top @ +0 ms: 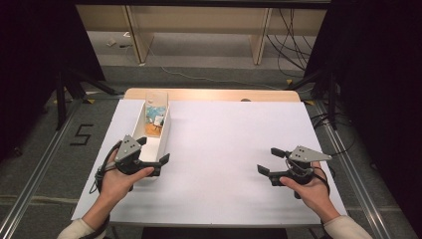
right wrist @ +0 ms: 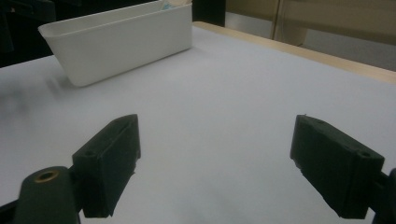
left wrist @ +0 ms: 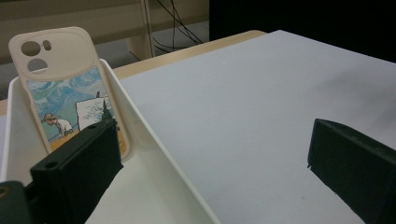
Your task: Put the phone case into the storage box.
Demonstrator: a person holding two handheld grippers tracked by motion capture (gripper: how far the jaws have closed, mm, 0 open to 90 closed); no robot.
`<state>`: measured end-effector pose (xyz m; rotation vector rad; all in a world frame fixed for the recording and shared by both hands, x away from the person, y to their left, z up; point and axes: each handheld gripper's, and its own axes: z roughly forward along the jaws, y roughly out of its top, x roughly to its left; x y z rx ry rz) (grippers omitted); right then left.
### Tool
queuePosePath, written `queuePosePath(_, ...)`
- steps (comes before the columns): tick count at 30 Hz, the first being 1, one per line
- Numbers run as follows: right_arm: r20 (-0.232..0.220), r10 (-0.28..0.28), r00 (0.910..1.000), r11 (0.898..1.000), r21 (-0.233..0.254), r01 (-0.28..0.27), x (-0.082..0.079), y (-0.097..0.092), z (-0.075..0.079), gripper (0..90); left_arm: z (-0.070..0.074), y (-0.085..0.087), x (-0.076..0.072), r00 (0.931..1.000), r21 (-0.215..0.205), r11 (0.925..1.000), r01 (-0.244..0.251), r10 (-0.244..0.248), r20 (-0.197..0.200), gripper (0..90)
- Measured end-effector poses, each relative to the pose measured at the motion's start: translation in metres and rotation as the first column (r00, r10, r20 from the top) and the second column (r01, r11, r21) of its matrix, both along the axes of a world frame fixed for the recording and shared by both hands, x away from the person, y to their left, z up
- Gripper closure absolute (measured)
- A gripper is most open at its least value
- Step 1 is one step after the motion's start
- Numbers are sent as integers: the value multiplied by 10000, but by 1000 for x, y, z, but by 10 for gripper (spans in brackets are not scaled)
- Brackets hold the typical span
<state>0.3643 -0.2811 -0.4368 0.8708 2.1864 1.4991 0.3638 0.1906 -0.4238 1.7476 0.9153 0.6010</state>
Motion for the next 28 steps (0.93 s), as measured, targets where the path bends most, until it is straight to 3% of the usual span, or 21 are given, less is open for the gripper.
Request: queuePosePath(28,-4,-36,10000,10000,19,36,0,-1,0,169,-3,-1,0,9999,78,10000,62,-62,-87,23)
